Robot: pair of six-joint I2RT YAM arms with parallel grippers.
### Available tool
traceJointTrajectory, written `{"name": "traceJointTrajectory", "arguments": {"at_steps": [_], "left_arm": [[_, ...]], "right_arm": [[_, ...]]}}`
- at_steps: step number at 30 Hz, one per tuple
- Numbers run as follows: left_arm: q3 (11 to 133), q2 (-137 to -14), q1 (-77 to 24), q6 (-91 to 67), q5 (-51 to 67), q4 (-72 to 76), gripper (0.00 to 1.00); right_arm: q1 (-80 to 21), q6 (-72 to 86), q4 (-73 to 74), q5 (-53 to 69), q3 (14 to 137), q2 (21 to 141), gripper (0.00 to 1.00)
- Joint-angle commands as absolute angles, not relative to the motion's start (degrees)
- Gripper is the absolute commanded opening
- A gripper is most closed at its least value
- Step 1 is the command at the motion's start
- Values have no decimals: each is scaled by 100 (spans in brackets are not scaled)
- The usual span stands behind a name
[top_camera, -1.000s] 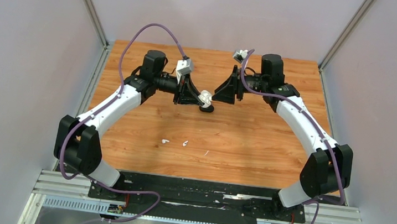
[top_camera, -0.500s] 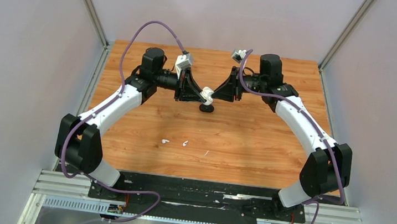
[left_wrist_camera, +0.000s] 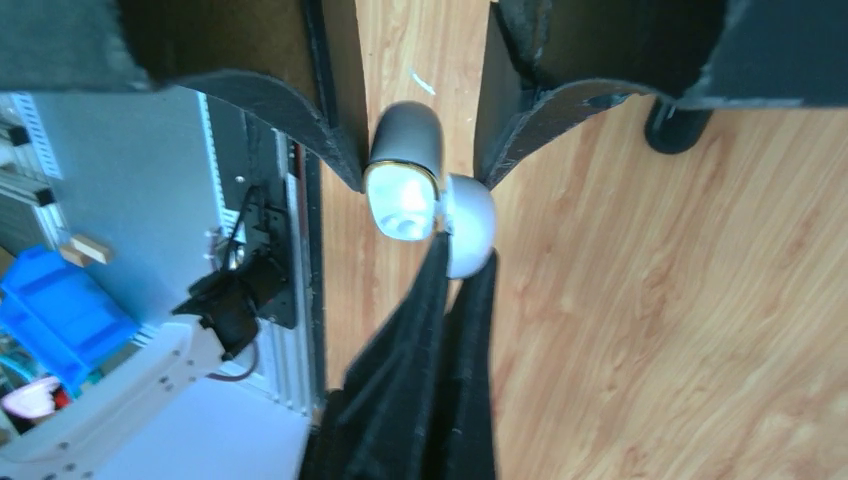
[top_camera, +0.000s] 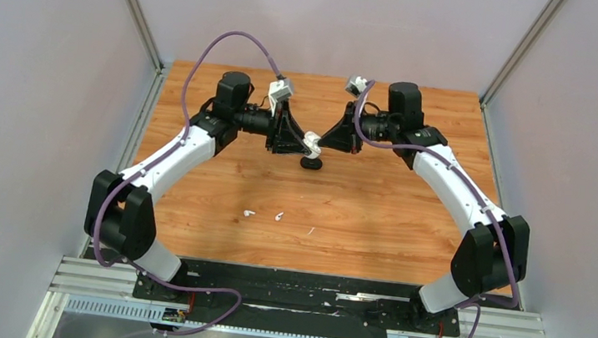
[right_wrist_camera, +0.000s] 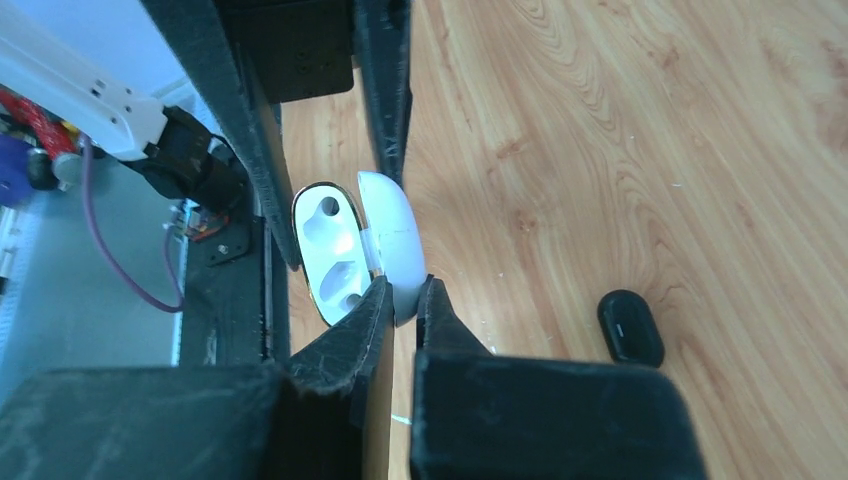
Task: Insert the wireless bluetooth earbuds into the charging case
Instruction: Open the charging case.
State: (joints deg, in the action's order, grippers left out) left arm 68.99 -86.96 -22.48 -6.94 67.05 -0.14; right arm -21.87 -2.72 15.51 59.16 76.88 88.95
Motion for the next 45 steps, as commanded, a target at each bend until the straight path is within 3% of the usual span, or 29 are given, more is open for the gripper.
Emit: {"name": "traceJointTrajectory", "arguments": {"at_steps": [1,4,12,24,38,45], "left_arm": [[7507,-8762,-2200,-207,5830,-1461,52],[7958,-8713,-2047,142,5745,-2615,59],[8476,-8658,-1854,-314,5714,-3386,70],[8580,-8972,-1880,-649,5674,-3710,67],[8725,-9145,-1947,-128,5966,-4216,45],[8758,-9235,-1951,-21,5808,-4422,52]], "right_arm": [[-2337,-1669,1995,5661,8009,8762,0],[-2401,-2610,2495,5373,8086,8712,0],[-2814,-4030,3057,4967,8100,8673,0],[-3368,-4058,3183,4431,8573,8987,0],[-3497,-3881,3182,4298,8722,9196,0],[-3498,-3771,3141,4399,8778,9193,0]]}}
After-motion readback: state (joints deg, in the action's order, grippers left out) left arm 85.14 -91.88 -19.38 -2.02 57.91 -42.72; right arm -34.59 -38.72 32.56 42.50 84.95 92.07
